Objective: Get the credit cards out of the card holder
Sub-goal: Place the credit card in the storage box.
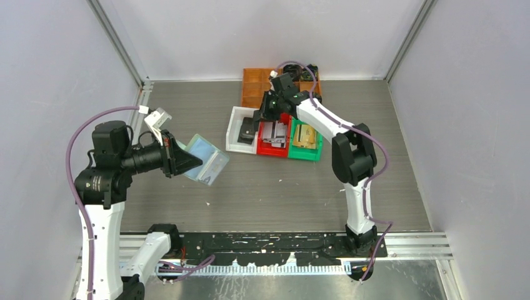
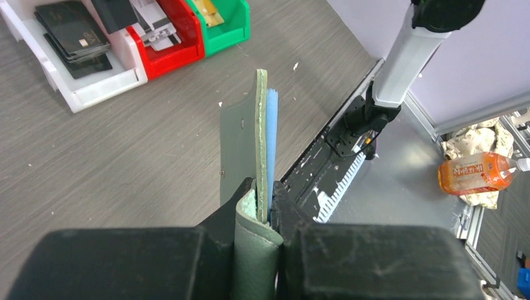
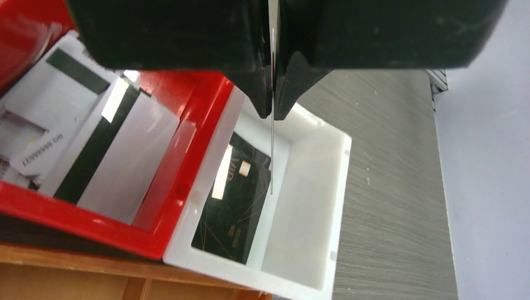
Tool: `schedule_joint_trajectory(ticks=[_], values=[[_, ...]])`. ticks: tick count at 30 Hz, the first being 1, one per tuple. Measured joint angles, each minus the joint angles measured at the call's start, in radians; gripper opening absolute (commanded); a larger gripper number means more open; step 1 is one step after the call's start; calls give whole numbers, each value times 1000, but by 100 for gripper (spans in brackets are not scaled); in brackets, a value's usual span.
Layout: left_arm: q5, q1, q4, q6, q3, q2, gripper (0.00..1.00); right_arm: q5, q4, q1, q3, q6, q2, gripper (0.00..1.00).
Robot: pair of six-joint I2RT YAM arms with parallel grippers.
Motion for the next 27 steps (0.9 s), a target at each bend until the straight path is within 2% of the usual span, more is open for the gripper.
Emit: schedule_joint_trajectory(ticks=[15, 27], values=[[2, 0, -64, 47, 1, 0, 0, -5, 42, 0, 175, 45, 226, 1], [3, 0, -113, 80, 1, 6, 0, -5, 48, 1, 196, 42, 253, 1]])
